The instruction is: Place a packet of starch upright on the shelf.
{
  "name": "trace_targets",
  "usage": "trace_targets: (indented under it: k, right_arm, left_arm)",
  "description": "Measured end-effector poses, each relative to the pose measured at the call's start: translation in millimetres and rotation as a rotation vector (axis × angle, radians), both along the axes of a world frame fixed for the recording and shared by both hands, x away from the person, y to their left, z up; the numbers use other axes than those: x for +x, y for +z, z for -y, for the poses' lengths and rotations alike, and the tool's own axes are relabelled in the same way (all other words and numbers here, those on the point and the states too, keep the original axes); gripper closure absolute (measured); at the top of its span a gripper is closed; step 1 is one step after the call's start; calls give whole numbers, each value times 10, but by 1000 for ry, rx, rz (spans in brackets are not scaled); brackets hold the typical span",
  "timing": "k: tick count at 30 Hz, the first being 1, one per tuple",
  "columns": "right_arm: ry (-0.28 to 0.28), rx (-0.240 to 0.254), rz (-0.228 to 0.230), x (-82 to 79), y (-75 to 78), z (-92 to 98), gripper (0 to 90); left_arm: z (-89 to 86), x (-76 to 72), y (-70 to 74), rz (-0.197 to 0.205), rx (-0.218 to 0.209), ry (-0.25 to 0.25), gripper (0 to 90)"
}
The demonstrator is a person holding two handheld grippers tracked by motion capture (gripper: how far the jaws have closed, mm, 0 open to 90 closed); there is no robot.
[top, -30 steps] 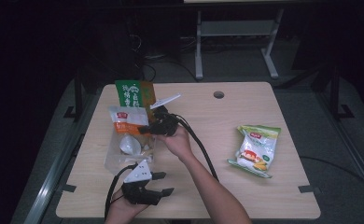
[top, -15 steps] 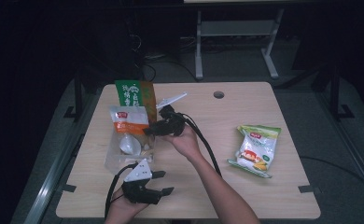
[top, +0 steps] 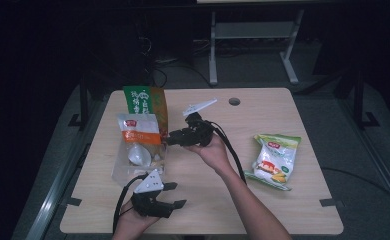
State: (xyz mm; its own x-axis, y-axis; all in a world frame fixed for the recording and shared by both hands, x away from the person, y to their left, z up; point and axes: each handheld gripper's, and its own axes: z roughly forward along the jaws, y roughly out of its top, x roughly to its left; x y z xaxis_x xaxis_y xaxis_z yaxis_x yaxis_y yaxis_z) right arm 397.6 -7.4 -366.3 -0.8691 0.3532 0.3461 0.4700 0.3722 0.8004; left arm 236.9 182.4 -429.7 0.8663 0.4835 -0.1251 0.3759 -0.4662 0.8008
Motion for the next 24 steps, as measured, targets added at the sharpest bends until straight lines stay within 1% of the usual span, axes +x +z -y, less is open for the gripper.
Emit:
trace_targets:
  k: [1,2,4,5,6,8,10,11,12,13,14,15,16,19,21,22,24]
  right_arm:
    - [-10,-4,2,-11,4,72,618]
    - [-10,-4,2,-11,4,72,618]
    - [-16,-5,7,-19,7,151,610]
    - [-28,-2,5,-37,14,234,598]
    - [-28,-2,5,-37,14,234,598]
    - [-40,0,11,-57,14,321,591]
    - [-53,-5,9,-78,17,414,582]
    - [-63,-10,7,-96,17,509,575]
    - [-63,-10,7,-96,17,509,575]
    - [-72,-14,10,-119,14,609,571]
    - [-72,-14,10,-119,14,609,571]
    - [-92,-11,2,-147,6,700,550]
    - [-92,-11,2,-147,6,700,550]
    - [-102,-19,-7,-175,-22,839,532]
    - [-115,-24,-6,-206,-38,928,525]
    - [-121,-19,-14,-227,-56,995,521]
    - [-127,-19,-20,-251,-80,1070,513]
  left_arm:
    - [1,3,-1,0,1,-1,354]
    - [2,5,-1,0,2,-1,354]
    - [12,3,-7,-5,-3,-1,352]
    - [16,2,-9,-7,-4,-1,350]
    - [20,3,-14,-6,-5,-1,350]
    - [30,0,-18,-12,-4,1,349]
    - [34,6,-21,-6,4,-8,348]
    - [45,2,-26,-13,2,-7,346]
    - [45,2,-26,-13,2,-7,343]
    - [57,5,-37,-17,-6,-7,340]
    - [57,5,-37,-17,-6,-7,339]
    - [66,5,-42,-19,-6,-5,339]
    - [66,5,-42,-19,-6,-5,338]
    - [71,7,-47,-13,-1,-9,335]
    - [76,4,-52,-17,1,-9,335]
    - [78,4,-52,-20,-1,-9,333]
    - [79,4,-40,-23,5,-14,333]
